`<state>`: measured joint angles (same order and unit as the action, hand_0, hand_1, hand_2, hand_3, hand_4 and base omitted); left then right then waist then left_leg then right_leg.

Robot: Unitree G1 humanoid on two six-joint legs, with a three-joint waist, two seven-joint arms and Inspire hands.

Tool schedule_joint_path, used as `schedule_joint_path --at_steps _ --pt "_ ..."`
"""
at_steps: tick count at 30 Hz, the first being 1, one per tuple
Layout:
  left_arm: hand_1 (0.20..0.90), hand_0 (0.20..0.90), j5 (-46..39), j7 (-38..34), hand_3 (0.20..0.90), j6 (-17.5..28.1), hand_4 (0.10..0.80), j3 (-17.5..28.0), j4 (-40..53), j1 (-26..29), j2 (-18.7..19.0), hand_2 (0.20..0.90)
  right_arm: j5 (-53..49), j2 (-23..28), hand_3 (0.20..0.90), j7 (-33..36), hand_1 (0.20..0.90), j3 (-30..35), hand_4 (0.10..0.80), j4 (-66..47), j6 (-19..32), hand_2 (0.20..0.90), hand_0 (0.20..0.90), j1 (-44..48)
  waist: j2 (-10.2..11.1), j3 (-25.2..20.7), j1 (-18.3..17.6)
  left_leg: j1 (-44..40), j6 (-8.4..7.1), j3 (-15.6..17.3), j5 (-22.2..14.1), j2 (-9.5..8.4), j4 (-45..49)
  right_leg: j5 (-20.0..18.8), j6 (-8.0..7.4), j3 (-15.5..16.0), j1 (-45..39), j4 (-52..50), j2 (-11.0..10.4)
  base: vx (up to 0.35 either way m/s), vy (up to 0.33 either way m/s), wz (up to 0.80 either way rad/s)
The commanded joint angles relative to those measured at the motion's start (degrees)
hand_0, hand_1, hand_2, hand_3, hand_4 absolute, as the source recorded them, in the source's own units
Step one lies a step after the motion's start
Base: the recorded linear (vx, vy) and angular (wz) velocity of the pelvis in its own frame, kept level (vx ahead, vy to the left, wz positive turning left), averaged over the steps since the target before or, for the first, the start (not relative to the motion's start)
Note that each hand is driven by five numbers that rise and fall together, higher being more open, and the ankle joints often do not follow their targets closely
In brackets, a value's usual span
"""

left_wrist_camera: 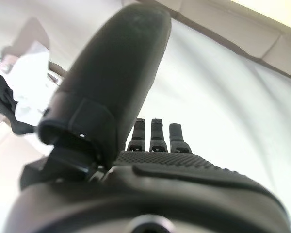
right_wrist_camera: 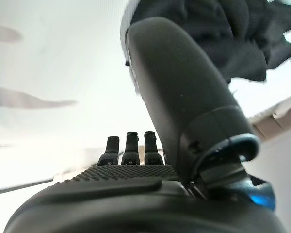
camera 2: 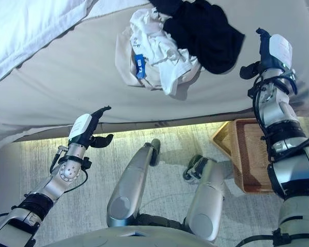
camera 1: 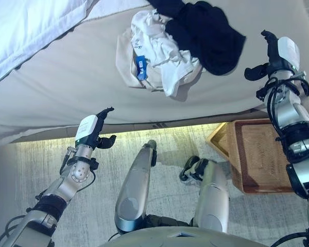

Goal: Pick up the clothes from the bed and place them into the basket

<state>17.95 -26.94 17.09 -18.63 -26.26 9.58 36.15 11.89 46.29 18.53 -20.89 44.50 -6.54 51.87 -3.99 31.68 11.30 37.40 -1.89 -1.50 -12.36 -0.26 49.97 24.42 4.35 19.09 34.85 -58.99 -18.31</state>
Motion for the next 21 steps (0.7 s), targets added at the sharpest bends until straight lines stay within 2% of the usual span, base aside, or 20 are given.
schedule_joint_path --at_steps 1,9,13,21 --pt "0.9 0.9 -0.2 -8.8 0.9 4.5 0.8 3.4 10.1 -0.3 3.2 0.9 -0.4 4.6 0.9 1.2 0.9 -3.6 0.8 -0.1 0.4 0.9 0.9 8.3 -0.7 -3.9 0.8 -0.8 3.38 3.3 -5.7 -2.3 3.2 -2.6 -1.48 -4.8 0.3 -1.0 3.4 -0.008 -0.007 0.06" --pt "0.9 0.9 -3.2 -8.8 0.9 2.7 0.8 3.5 11.1 2.6 4.2 0.9 -1.3 3.9 0.9 -2.0 0.9 -9.5 0.8 7.0 -1.2 0.9 0.9 18.7 -2.0 -1.9 1.9 7.4 4.26 2.9 -6.9 -2.5 11.4 -1.3 -1.07 -5.0 8.8 -8.1 3.3 -0.011 -0.003 0.07" --pt "0.9 0.9 -6.3 -9.2 0.9 4.2 0.8 4.9 12.7 1.5 4.7 0.9 -3.4 4.6 0.9 -2.3 0.9 -11.8 0.8 7.3 -2.2 0.9 0.9 22.0 -2.7 -1.9 2.8 12.1 4.51 3.0 -6.9 -2.88 14.5 -0.8 -1.02 -5.0 13.0 -11.3 3.2 0.016 -0.012 0.02" --pt "0.9 0.9 -6.0 -10.3 0.9 4.8 0.8 6.3 18.3 -0.1 5.7 0.9 -5.4 5.4 0.9 0.0 0.9 -14.4 0.8 9.0 -5.2 0.9 0.9 28.7 -3.3 -1.9 4.1 21.5 4.21 2.6 -7.5 -2.9 21.7 0.3 -1.43 -5.4 21.6 -18.7 2.4 0.005 -0.041 0.14"
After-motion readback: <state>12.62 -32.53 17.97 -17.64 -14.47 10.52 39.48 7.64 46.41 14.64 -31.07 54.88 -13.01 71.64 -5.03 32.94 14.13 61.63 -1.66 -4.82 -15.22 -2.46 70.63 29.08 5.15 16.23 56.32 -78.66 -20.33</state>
